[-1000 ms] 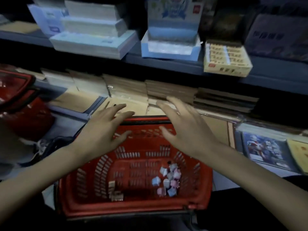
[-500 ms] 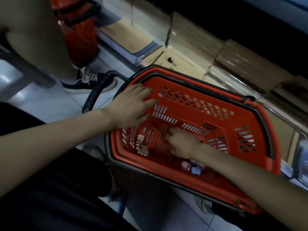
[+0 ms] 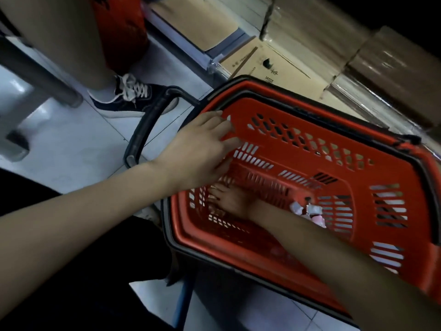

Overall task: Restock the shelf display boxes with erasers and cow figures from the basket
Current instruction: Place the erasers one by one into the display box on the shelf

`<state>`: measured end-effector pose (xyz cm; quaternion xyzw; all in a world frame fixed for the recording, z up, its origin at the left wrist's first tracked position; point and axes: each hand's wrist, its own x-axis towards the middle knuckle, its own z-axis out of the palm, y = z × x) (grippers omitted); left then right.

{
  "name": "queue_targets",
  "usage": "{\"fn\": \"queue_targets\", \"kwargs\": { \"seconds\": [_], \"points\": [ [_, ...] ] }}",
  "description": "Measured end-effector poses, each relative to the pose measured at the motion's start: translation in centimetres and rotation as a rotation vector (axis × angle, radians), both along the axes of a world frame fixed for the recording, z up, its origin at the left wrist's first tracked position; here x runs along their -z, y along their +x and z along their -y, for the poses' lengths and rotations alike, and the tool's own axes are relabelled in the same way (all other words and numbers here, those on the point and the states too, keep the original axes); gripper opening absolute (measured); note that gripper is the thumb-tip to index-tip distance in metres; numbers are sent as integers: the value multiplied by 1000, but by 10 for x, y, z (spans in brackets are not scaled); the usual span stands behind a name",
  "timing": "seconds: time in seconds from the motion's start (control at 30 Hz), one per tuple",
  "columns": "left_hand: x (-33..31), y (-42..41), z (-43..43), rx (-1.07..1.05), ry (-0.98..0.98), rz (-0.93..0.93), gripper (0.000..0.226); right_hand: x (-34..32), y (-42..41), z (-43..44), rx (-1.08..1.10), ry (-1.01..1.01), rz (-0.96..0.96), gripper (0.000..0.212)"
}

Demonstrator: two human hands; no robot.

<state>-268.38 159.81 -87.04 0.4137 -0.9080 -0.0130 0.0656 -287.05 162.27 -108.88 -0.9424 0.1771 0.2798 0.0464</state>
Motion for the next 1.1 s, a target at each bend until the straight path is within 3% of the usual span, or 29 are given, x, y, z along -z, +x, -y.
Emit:
{"fn": "queue_targets", "kwargs": {
  "seconds": [0.27,0.37,0.53,0.6,0.73,0.83,0.93,1.1],
  "points": [
    [3,0,0,-8,-27,-4,39,-3,-11,7,22,9,108,23],
    [1,-1,0,-4,-27,8,37,-2,-17,2,-7,-70,141,26],
    [2,0,0,-6,-31,38,34,16,-11,-4,-29,-184,138,8],
    [1,-1,0,-7,-42,55,34,12,-15,-3,21,-169,139,17],
    [3,-1,1,3,-73,76,33,-17,-30,-4,375,38,123,49],
    [4,0,1,17,-81,67,29,-25,-49,0,518,123,-44,78],
    [6,0,2,27,-89,59,31,-29,-63,3,633,153,-76,86],
    [5,-2,4,45,-102,83,39,-60,-84,4,728,142,-19,80]
  ]
}}
